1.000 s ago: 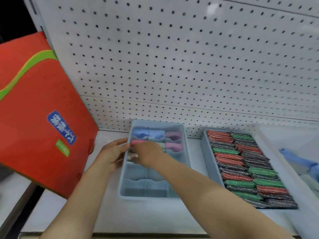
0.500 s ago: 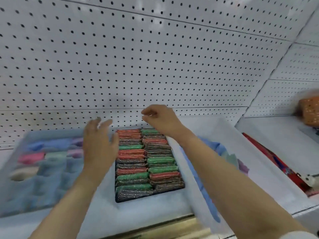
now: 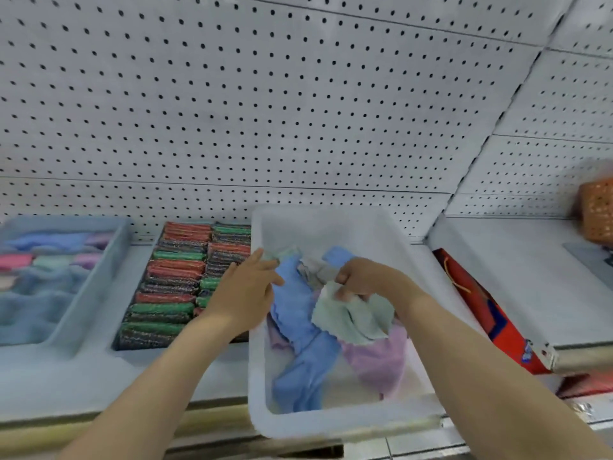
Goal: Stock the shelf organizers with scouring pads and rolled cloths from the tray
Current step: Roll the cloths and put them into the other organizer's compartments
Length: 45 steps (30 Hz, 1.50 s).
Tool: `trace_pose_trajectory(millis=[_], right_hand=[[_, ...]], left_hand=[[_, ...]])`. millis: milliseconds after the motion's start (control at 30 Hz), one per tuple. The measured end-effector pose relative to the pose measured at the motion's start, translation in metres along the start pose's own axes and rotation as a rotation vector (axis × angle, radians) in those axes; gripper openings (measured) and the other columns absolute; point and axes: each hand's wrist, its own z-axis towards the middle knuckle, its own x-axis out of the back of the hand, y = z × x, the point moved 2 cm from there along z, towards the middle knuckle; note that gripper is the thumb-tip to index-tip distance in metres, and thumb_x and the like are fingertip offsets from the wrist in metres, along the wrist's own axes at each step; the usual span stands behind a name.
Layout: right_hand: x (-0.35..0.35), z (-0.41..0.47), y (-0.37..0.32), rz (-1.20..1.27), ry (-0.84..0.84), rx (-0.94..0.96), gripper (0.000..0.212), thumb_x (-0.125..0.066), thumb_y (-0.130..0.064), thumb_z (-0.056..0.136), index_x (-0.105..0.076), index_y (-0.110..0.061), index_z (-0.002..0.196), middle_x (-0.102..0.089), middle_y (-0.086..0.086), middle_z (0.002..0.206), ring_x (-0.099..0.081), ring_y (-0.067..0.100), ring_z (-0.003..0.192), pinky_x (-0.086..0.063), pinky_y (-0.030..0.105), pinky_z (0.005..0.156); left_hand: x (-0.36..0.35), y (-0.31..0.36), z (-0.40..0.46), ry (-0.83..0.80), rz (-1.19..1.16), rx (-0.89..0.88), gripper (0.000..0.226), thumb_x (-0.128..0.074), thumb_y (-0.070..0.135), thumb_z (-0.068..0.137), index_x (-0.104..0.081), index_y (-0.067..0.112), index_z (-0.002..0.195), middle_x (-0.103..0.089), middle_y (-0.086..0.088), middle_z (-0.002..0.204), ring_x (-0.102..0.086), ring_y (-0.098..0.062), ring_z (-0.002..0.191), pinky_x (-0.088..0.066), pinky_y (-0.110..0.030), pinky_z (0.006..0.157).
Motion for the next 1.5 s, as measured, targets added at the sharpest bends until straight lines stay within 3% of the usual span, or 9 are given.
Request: trace_pose_trajectory(millis=[133, 267, 467, 700, 833, 1033, 1167, 1333, 1500], right_hand=[[0.027, -0.025, -0.017, 0.522, 0.024, 0.222, 0.022, -0.079, -0.021, 0.077, -0.070, -0.012, 0.095, -0.069, 0.006, 0.084, -0.061, 0.021, 0.074, -0.048, 0.035, 0.067], [0.059, -0.059, -0.052, 0.617, 0.084, 0.408, 0.015, -0.075, -0.009, 0.084, -0.069, -0.011, 0.098, -0.069, 0.007, 0.087, -0.064, 0.018, 0.077, -0.052, 0.029, 0.070], [0.097, -0.086, -0.085, 0.626, 0.292, 0.495, 0.033, -0.079, -0.001, 0.077, -0.072, -0.020, 0.103, -0.068, -0.001, 0.090, -0.063, 0.009, 0.078, -0.052, 0.021, 0.074], [0.134, -0.106, -0.116, 0.792, 0.364, 0.515, 0.019, -0.079, -0.003, 0.078, -0.072, -0.006, 0.095, -0.073, 0.006, 0.087, -0.070, 0.017, 0.080, -0.056, 0.028, 0.074], [0.148, -0.114, -0.131, 0.947, 0.323, 0.598, 0.030, -0.075, -0.003, 0.082, -0.066, 0.004, 0.109, -0.072, 0.010, 0.100, -0.071, 0.021, 0.089, -0.057, 0.028, 0.077], [0.167, -0.124, -0.138, 1.152, 0.379, 0.666, 0.006, -0.069, -0.009, 0.089, -0.069, -0.007, 0.095, -0.072, 0.007, 0.099, -0.070, 0.019, 0.087, -0.059, 0.031, 0.083], [0.175, -0.122, -0.155, 1.134, 0.525, 0.606, 0.012, -0.071, -0.009, 0.088, -0.070, -0.004, 0.099, -0.074, 0.009, 0.099, -0.071, 0.021, 0.089, -0.060, 0.033, 0.084], [0.186, -0.126, -0.189, 1.063, 0.753, 0.600, 0.011, -0.070, -0.012, 0.090, -0.072, -0.004, 0.098, -0.076, 0.010, 0.094, -0.072, 0.022, 0.084, -0.061, 0.030, 0.078], [0.189, -0.143, -0.196, 1.121, 0.516, 0.835, 0.016, -0.060, -0.017, 0.097, -0.068, -0.016, 0.084, -0.070, 0.005, 0.089, -0.067, 0.020, 0.082, -0.055, 0.031, 0.079]], left_hand=[[0.033, 0.031, -0.008, -0.006, -0.253, 0.095, 0.057, -0.059, 0.046, 0.094, -0.042, 0.031, 0.147, -0.026, 0.010, 0.160, -0.013, -0.010, 0.150, -0.023, -0.035, 0.119], [0.065, 0.066, 0.000, 0.025, -0.508, 0.026, 0.085, -0.079, 0.053, 0.073, -0.039, 0.037, 0.146, -0.049, 0.018, 0.141, -0.048, -0.003, 0.127, -0.040, -0.024, 0.098], [0.099, 0.080, 0.015, 0.158, -0.429, -0.020, 0.043, -0.073, 0.017, 0.083, -0.056, 0.036, 0.118, -0.062, 0.008, 0.101, -0.062, -0.008, 0.074, -0.050, -0.017, 0.062], [0.156, 0.071, 0.023, 0.202, -0.464, -0.068, 0.025, -0.078, 0.033, 0.082, -0.071, 0.024, 0.104, -0.067, 0.008, 0.111, -0.063, -0.011, 0.100, -0.047, -0.026, 0.083], [0.193, 0.066, 0.022, 0.224, -0.601, -0.125, 0.016, -0.072, 0.022, 0.088, -0.065, 0.008, 0.088, -0.062, -0.001, 0.079, -0.057, -0.011, 0.069, -0.045, -0.018, 0.062], [0.237, 0.059, 0.019, 0.259, -0.829, -0.160, 0.017, -0.061, 0.021, 0.097, -0.071, 0.017, 0.109, -0.075, -0.001, 0.102, -0.070, -0.012, 0.085, -0.058, -0.029, 0.076], [0.254, 0.056, 0.021, 0.385, -0.832, -0.144, 0.012, -0.061, 0.021, 0.097, -0.069, 0.012, 0.096, -0.072, -0.005, 0.089, -0.066, -0.017, 0.079, -0.057, -0.033, 0.082], [0.269, 0.062, 0.028, 0.513, -0.878, -0.121, 0.009, -0.067, 0.018, 0.093, -0.068, 0.011, 0.086, -0.062, 0.009, 0.068, -0.060, -0.008, 0.066, -0.054, -0.025, 0.068], [0.287, 0.059, 0.011, 0.473, -1.011, -0.238, 0.006, -0.067, 0.021, 0.093, -0.067, 0.015, 0.091, -0.068, 0.005, 0.078, -0.064, -0.013, 0.072, -0.053, -0.030, 0.073]])
